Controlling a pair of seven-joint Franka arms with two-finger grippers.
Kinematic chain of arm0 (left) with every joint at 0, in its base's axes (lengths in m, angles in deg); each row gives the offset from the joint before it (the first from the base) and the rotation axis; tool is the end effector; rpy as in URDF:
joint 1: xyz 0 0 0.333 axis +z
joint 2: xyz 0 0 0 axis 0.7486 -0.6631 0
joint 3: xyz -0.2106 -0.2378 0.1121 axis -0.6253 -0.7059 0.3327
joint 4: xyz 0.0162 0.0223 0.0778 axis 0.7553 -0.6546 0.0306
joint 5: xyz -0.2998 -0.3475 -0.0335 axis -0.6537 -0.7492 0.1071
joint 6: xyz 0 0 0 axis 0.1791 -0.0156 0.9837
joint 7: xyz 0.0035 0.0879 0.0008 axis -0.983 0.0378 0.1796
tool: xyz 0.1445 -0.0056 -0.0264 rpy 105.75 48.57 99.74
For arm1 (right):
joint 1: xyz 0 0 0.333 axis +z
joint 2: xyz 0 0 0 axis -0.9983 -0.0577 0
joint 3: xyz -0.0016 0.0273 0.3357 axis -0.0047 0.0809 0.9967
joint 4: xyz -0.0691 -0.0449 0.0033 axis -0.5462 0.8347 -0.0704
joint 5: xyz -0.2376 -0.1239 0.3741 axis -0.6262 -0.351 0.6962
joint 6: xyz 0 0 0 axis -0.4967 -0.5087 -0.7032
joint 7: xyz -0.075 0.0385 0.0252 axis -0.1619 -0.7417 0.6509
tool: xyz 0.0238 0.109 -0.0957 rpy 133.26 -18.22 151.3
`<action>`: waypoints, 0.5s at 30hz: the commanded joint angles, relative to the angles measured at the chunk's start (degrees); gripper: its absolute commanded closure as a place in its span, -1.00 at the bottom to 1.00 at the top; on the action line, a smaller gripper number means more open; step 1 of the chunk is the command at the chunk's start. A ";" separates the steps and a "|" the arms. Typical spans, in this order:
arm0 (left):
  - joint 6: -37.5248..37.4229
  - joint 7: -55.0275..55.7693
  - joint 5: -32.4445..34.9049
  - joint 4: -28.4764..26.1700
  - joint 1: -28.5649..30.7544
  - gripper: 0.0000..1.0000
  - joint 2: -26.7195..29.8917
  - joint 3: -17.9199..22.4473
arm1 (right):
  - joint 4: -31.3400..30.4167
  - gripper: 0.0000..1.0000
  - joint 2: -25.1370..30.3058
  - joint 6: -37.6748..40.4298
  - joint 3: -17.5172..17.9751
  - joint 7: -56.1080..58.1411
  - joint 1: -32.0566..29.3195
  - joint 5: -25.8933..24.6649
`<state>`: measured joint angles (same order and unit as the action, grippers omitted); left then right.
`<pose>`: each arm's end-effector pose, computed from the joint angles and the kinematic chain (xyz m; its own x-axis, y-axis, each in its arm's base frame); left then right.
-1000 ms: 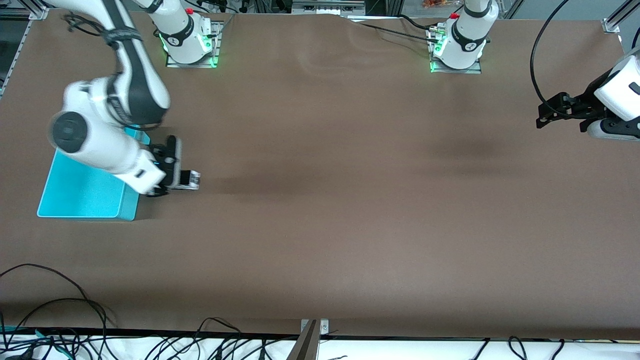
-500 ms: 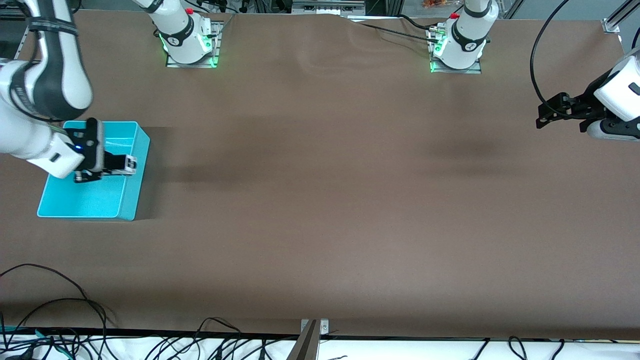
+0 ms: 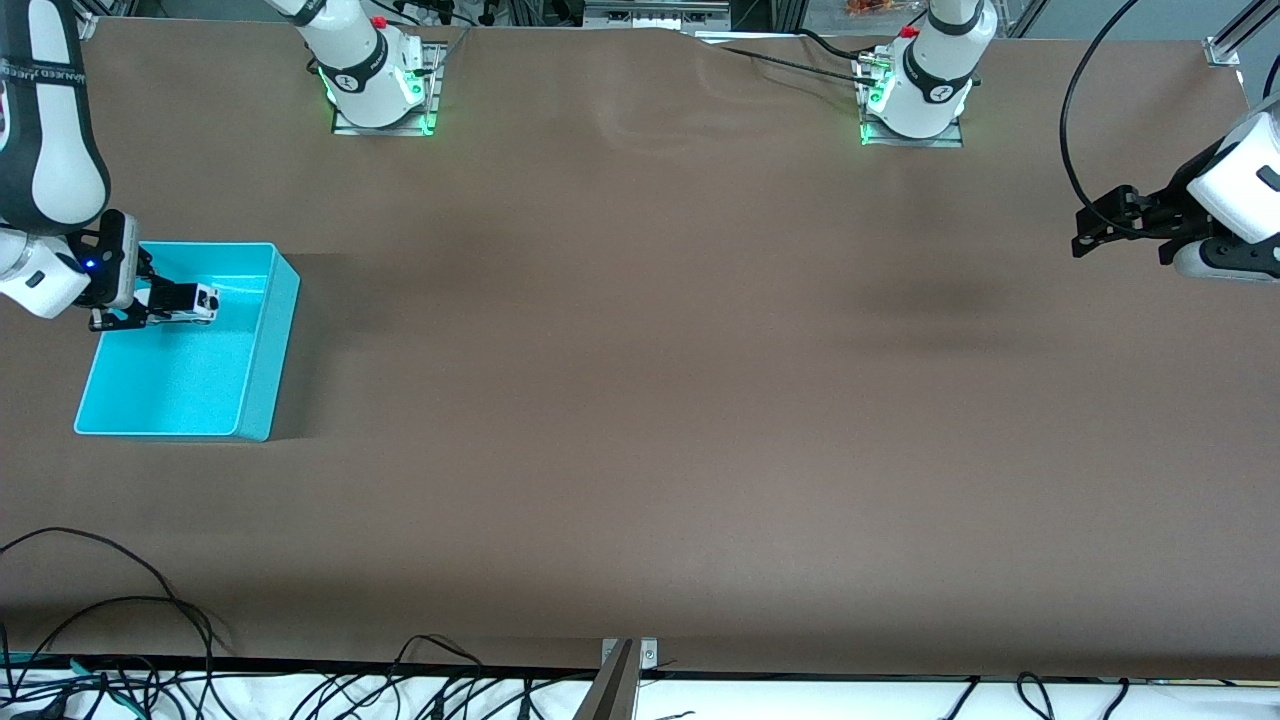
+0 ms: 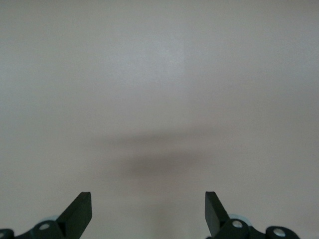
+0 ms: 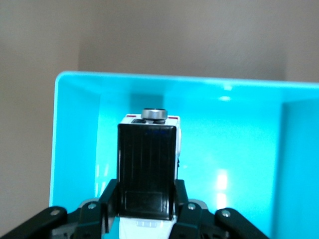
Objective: Wind and store white jeep toy
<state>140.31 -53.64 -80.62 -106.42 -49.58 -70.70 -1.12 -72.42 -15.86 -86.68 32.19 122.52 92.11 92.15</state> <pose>0.6184 -0.0060 0.5740 0.9958 -0.0674 -0.0626 -0.0665 -0.9977 0.0166 0.5610 -0.2234 0.2617 -0.0478 0.9952 0.0856 0.9919 0.0574 -0.1133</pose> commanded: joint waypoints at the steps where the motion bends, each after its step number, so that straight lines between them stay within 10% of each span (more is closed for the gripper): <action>1: -1.29 0.49 -1.28 1.98 0.32 -1.00 -0.92 -0.13 | -2.30 0.63 -0.57 -2.69 0.15 3.32 -1.73 1.81; 15: -1.29 0.49 -1.28 1.98 0.32 -1.00 -0.92 -0.13 | -5.12 0.63 -6.89 -9.28 0.23 16.07 -3.84 12.62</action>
<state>140.31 -53.63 -80.62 -106.41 -49.58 -70.71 -1.12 -77.32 -21.07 -93.85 32.16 133.50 89.28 101.27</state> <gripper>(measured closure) 0.000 0.511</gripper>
